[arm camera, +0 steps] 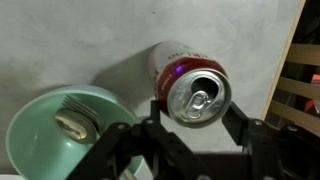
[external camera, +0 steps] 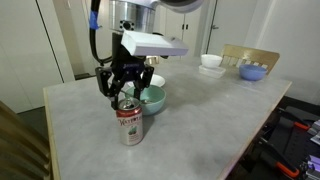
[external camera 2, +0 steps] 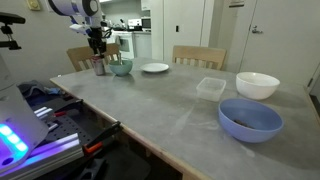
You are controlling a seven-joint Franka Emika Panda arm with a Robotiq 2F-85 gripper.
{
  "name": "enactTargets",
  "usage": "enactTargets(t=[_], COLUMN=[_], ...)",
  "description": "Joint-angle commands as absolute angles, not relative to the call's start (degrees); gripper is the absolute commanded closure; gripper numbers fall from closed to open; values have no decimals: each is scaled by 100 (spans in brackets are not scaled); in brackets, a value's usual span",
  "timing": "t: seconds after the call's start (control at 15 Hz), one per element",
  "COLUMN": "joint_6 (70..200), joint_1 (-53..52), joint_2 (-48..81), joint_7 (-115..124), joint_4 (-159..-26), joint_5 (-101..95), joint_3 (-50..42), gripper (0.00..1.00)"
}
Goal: Move the soda can to the right side of the table
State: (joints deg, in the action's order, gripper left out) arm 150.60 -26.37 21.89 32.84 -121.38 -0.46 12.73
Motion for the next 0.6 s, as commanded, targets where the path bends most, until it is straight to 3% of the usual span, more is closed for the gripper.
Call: enactTargets(t=[0.0, 0.53], joint_6=[14765, 13402], joint_1=[-2604, -2121], joint_2=[2038, 739], joint_7=[3133, 2624], joint_4=[-12163, -12615], joint_5=[62, -110], joint_3=[1270, 1125], gripper=[61, 61])
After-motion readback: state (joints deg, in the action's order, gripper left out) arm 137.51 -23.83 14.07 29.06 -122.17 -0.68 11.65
